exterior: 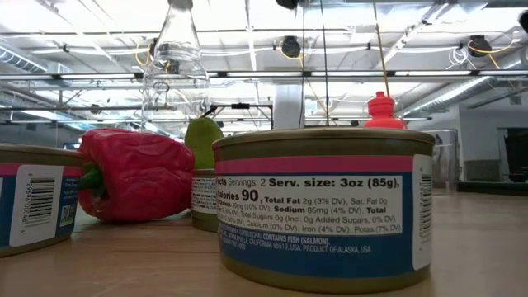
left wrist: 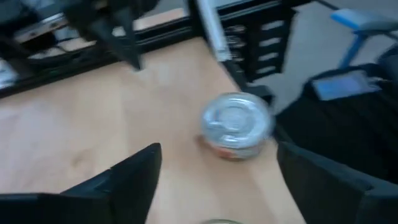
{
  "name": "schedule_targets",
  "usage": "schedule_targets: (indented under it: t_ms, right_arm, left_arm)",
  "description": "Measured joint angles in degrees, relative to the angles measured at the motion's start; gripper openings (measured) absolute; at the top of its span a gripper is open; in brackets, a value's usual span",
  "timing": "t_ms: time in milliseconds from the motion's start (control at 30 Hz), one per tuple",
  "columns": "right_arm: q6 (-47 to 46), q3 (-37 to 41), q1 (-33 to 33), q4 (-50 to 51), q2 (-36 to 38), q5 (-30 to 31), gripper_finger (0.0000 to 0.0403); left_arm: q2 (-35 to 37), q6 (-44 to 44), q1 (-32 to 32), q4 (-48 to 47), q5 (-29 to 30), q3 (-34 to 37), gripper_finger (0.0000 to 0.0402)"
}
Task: Pick & Place Food Item
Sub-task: Put the bottom green tuna can into the green bin
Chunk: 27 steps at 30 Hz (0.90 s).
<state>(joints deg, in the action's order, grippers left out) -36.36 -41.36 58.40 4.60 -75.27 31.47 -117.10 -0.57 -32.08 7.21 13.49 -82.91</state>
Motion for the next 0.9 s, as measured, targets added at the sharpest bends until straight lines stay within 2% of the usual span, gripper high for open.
schedule_targets:
  t_ms: [133, 300, 367, 433, 500, 800, 900]
  right_arm:
    - [1.8, 0.0, 0.3, -6.5, -6.6, -0.6, 0.0]
    - [12.1, 0.0, -0.5, -23.4, -16.6, -8.1, 0.0]
    - [16.4, 0.0, 0.1, -29.6, -19.1, -10.7, 0.0]
    - [20.2, 0.0, 0.8, -34.8, -20.9, -10.7, 0.0]
    - [21.0, 0.0, 0.9, -36.7, -21.5, -12.6, 0.0]
    - [14.6, -0.3, -8.0, -36.3, -28.1, -24.3, 0.0]
    - [14.1, -0.3, -11.5, -35.0, -29.0, -26.1, 0.0]
  left_arm:
    - [0.0, 2.5, -1.6, 0.3, 2.5, 0.0, 0.0244]
    - [0.0, 3.0, -0.8, 0.3, 3.1, 0.0, 0.0134]
    - [0.0, 2.6, -0.3, -0.1, 3.1, 0.0, 0.0087]
    - [0.0, 2.5, 0.4, -0.2, 3.1, 0.0, 0.0042]
    - [0.0, 2.1, 1.1, -0.2, 3.0, 0.0, 0.0012]
    - [0.0, 2.8, 4.7, -0.1, 3.0, 0.0, 0.0039]
    - [0.0, 2.8, 5.4, -0.7, 2.9, 0.0, 0.0039]
